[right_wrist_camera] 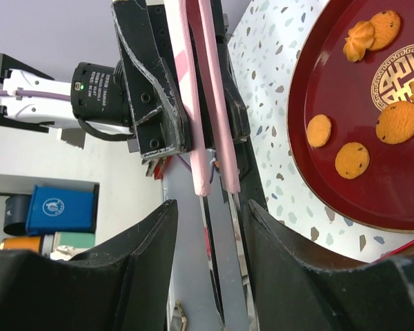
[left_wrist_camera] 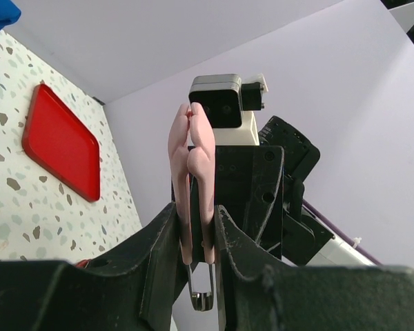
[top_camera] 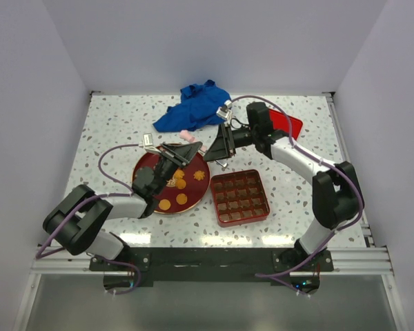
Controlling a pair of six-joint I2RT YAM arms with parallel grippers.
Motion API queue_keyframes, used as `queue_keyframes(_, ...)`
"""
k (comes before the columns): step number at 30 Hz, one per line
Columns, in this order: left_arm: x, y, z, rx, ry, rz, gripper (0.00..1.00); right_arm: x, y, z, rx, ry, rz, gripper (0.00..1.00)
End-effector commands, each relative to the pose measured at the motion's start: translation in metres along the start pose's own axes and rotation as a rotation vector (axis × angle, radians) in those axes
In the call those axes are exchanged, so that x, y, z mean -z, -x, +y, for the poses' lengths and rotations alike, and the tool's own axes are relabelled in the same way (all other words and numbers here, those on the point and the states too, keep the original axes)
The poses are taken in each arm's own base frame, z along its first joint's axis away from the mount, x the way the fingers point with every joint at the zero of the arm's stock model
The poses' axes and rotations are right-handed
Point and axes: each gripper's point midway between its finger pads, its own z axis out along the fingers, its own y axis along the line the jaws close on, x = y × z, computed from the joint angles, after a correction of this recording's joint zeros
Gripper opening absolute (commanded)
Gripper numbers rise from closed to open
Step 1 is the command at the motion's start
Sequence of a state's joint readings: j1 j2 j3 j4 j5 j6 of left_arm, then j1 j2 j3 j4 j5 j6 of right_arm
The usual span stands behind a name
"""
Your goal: Pack the cookies
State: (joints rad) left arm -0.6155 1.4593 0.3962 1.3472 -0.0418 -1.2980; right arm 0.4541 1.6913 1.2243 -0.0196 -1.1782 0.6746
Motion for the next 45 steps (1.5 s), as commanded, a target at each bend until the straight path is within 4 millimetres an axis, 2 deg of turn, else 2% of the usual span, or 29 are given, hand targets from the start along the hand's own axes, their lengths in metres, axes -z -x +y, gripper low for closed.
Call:
queue_keyframes(1,0.024,0.049,-0.125,-0.003,-0.515,-0.206,0.21,-0.001,0.009,0.029,0.084,0.073,0.01,0.47)
queue_keyframes(6,0.025,0.05,-0.125,-0.004,-0.514,-0.215,0.22,0.0,0.007,0.03,0.084,0.074,0.011,0.44)
queue_keyframes(14,0.027,0.052,-0.126,-0.008,-0.515,-0.221,0.26,0.002,0.001,0.031,0.097,0.071,0.022,0.24)
queue_keyframes(17,0.028,0.053,-0.125,-0.012,-0.508,-0.225,0.34,0.003,0.001,0.033,0.11,0.067,0.026,0.22)
queue_keyframes(22,0.032,0.054,-0.12,-0.044,-0.457,-0.229,0.57,0.012,0.008,0.032,0.144,0.035,0.009,0.22)
queue_keyframes(23,0.036,0.058,-0.125,-0.062,-0.46,-0.242,0.61,0.014,0.012,0.033,0.161,0.025,-0.001,0.22)
queue_keyframes(25,0.038,0.057,-0.114,-0.086,-0.397,-0.234,0.73,0.021,0.012,0.024,0.181,-0.019,-0.001,0.22)
queue_keyframes(26,0.044,0.063,-0.121,-0.111,-0.405,-0.25,0.78,0.026,0.02,0.023,0.219,-0.061,-0.02,0.23)
queue_keyframes(27,0.042,0.06,-0.107,-0.128,-0.338,-0.229,0.87,0.029,0.021,0.019,0.24,-0.095,-0.018,0.24)
queue_keyframes(28,0.044,0.058,-0.101,-0.147,-0.303,-0.215,0.89,0.034,0.011,0.009,0.278,-0.148,0.018,0.24)
queue_keyframes(29,0.051,0.065,-0.112,-0.197,-0.312,-0.231,0.92,0.04,0.02,0.004,0.343,-0.233,0.012,0.24)
queue_keyframes(30,0.047,0.058,-0.087,-0.235,-0.197,-0.185,0.95,0.043,0.019,-0.004,0.373,-0.281,0.032,0.25)
queue_keyframes(31,0.047,0.061,-0.087,-0.267,-0.164,-0.182,0.96,0.049,0.012,-0.011,0.413,-0.319,0.074,0.26)
queue_keyframes(32,0.052,0.068,-0.098,-0.345,-0.158,-0.197,0.98,0.054,0.016,-0.012,0.456,-0.354,0.083,0.26)
queue_keyframes(33,0.051,0.063,-0.067,-0.391,-0.008,-0.141,0.99,0.06,0.017,-0.022,0.483,-0.427,0.1,0.27)
queue_keyframes(35,0.055,0.077,-0.079,-0.508,0.037,-0.161,1.0,0.07,0.016,-0.027,0.563,-0.496,0.144,0.31)
queue_keyframes(36,0.061,0.078,-0.058,-0.551,0.146,-0.13,1.0,0.074,0.015,-0.033,0.596,-0.553,0.175,0.31)
queue_keyframes(38,0.067,0.09,-0.066,-0.62,0.189,-0.148,1.0,0.08,0.013,-0.04,0.644,-0.6,0.241,0.33)
queue_keyframes(39,0.072,0.09,-0.056,-0.648,0.241,-0.128,1.0,0.081,0.012,-0.042,0.657,-0.614,0.26,0.34)
queue_keyframes(40,0.074,0.094,-0.06,-0.665,0.251,-0.131,1.0,0.086,0.012,-0.047,0.676,-0.647,0.287,0.34)
queue_keyframes(41,0.078,0.097,-0.061,-0.691,0.265,-0.133,1.0,0.085,0.014,-0.046,0.692,-0.656,0.295,0.36)
queue_keyframes(42,0.082,0.097,-0.054,-0.71,0.305,-0.115,1.0,0.084,0.015,-0.047,0.716,-0.662,0.31,0.36)
queue_keyframes(44,0.086,0.102,-0.057,-0.736,0.323,-0.122,1.0,0.083,0.017,-0.046,0.748,-0.686,0.329,0.38)
queue_keyframes(45,0.09,0.105,-0.053,-0.749,0.352,-0.122,1.0,0.077,0.015,-0.043,0.778,-0.682,0.35,0.38)
